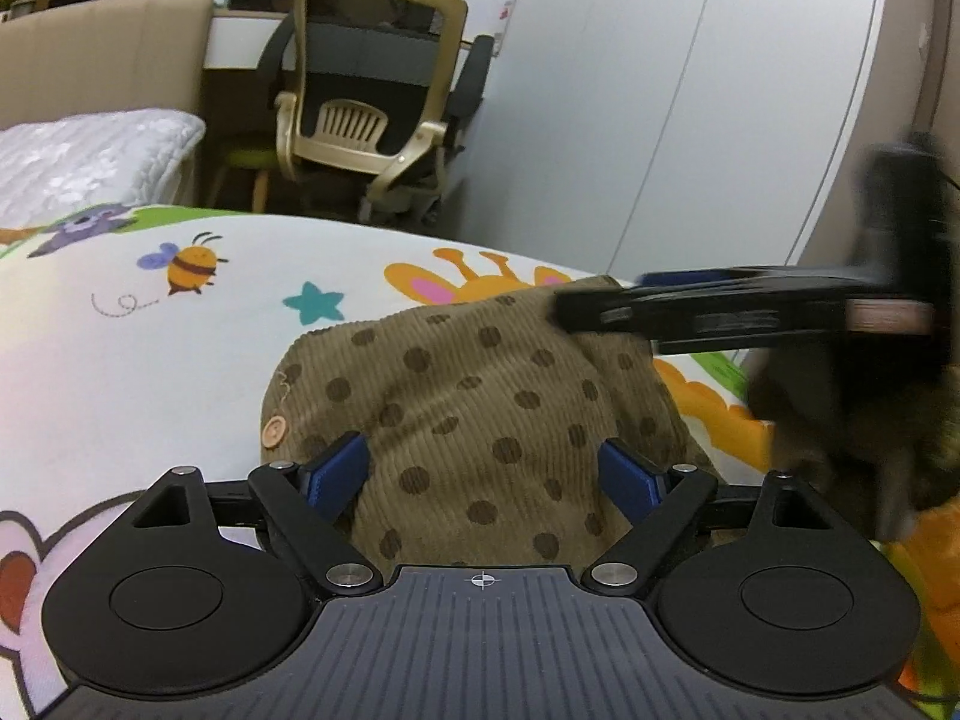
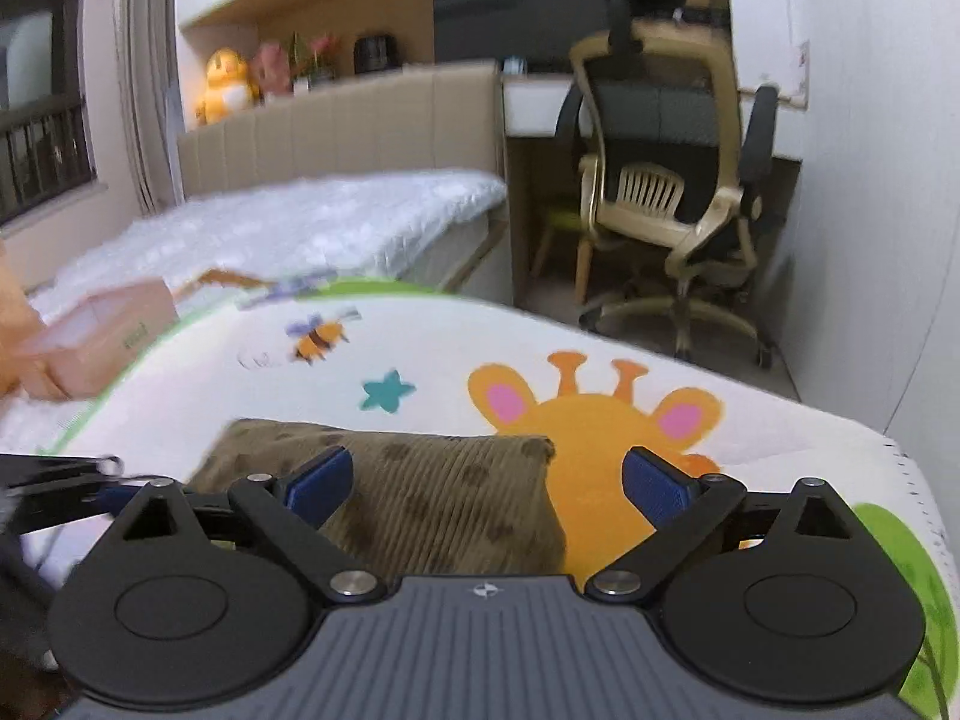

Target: Fold clothes

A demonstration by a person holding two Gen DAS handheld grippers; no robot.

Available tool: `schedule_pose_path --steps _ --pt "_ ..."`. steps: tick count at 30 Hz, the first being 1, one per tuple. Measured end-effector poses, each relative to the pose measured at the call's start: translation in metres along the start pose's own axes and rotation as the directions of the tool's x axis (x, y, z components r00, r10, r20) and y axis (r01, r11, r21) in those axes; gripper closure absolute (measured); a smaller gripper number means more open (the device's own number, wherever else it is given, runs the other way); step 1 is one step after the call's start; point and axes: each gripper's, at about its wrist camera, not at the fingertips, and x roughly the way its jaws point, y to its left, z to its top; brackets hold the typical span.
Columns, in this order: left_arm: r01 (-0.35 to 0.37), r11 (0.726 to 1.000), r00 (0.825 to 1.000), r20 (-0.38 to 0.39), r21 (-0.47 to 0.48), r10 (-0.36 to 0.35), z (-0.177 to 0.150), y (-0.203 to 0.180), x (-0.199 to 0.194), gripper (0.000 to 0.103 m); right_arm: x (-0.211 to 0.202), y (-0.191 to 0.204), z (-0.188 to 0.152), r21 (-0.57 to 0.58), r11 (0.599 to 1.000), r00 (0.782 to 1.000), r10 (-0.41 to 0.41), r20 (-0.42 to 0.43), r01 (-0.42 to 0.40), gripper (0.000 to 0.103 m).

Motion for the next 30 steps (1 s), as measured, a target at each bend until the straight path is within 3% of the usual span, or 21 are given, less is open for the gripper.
schedule_pose_path --steps 5,8,15,22,27,30 --pt "0.028 1.000 1.000 0.011 -0.005 -0.028 -0.003 0.005 0.000 0.014 0.044 -0.007 -0.017 0.021 1.000 0.997 0.001 -0.083 0.001 0.001" --pt "0.038 0.999 0.999 0.016 0.002 -0.038 -0.004 0.005 0.001 0.013 0.043 -0.015 -0.022 0.070 0.997 0.996 0.025 -0.087 -0.019 0.001" --pt "0.049 0.999 0.999 0.023 0.002 -0.049 -0.005 0.006 0.000 0.012 0.038 -0.009 -0.026 0.049 0.999 0.998 0.001 -0.066 0.002 0.001" --pt "0.061 0.998 0.998 0.025 -0.009 -0.060 -0.004 0.009 0.000 0.012 0.021 -0.004 -0.032 0.021 0.999 0.998 -0.044 -0.046 0.045 0.000" --pt "0.134 0.985 0.990 0.066 -0.111 -0.128 0.003 0.023 -0.012 0.012 -0.006 0.006 -0.045 -0.016 0.992 0.991 -0.126 -0.038 0.126 0.000" --pt "0.099 0.988 0.991 0.099 -0.121 -0.087 0.008 0.028 -0.023 0.011 -0.028 0.016 -0.051 -0.047 0.984 0.985 -0.171 -0.013 0.171 0.000"
